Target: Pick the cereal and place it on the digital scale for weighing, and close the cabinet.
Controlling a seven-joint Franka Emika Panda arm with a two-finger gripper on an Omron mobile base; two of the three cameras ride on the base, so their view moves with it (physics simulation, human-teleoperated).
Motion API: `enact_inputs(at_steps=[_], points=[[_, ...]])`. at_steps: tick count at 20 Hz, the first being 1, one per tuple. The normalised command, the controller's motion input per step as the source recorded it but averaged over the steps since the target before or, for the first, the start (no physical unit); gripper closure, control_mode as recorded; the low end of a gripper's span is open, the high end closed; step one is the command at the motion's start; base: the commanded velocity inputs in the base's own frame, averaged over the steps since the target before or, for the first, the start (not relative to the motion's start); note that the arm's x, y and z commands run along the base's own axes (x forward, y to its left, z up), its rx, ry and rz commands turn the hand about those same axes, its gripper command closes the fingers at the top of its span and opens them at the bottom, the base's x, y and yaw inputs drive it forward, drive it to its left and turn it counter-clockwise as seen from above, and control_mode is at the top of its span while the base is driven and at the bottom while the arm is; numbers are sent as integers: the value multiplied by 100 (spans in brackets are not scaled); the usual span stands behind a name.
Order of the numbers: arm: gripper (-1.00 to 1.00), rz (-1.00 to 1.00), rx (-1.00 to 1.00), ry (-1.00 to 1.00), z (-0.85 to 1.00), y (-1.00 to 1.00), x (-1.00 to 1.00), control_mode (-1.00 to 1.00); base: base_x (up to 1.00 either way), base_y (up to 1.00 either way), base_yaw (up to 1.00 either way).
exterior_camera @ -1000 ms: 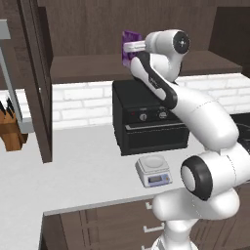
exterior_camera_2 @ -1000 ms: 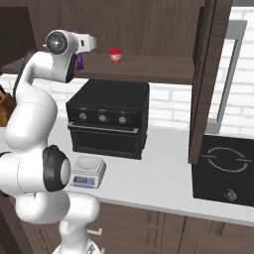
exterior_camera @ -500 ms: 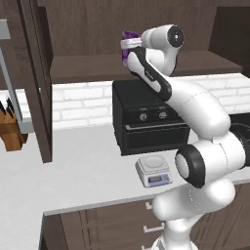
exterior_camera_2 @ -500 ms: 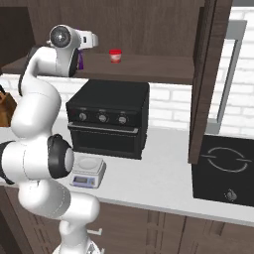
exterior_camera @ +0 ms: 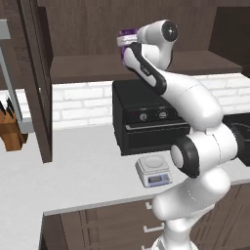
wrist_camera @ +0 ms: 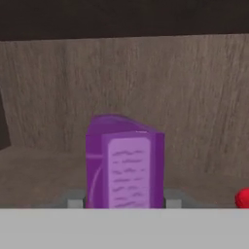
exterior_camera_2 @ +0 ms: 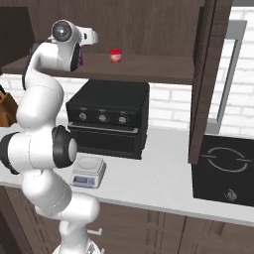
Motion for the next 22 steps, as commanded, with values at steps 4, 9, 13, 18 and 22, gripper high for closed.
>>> enact_inputs(at_steps=[4,9,13,18,22], points=[[100,0,1,0,0,10,1,-100,0,0,0],[100,0,16,-3,0,2,-22,-100,0,0,0],[100,0,19,-12,0,0,-71,-100,0,0,0],[100,0,9,-9,0,0,-94,-100,0,0,0],[100,0,1,-19,0,18,-97,-100,0,0,0]])
